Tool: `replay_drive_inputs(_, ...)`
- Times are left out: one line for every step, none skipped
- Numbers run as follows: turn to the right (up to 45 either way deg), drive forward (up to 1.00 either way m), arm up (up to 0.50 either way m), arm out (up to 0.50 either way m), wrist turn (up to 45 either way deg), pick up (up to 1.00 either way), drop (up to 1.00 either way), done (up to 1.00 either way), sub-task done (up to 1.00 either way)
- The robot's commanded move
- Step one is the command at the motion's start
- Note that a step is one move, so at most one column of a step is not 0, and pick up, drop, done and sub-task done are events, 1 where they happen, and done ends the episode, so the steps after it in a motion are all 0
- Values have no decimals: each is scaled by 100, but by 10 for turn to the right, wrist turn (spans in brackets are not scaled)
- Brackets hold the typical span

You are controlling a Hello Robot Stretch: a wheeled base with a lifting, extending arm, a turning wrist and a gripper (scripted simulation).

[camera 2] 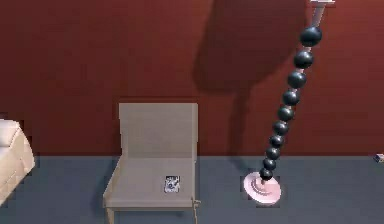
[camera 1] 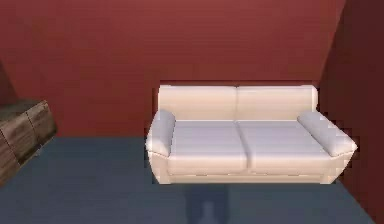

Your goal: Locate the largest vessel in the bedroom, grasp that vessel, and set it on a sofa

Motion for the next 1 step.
replay_drive_inputs(-120,0,0,0,0,0,0,0,0)
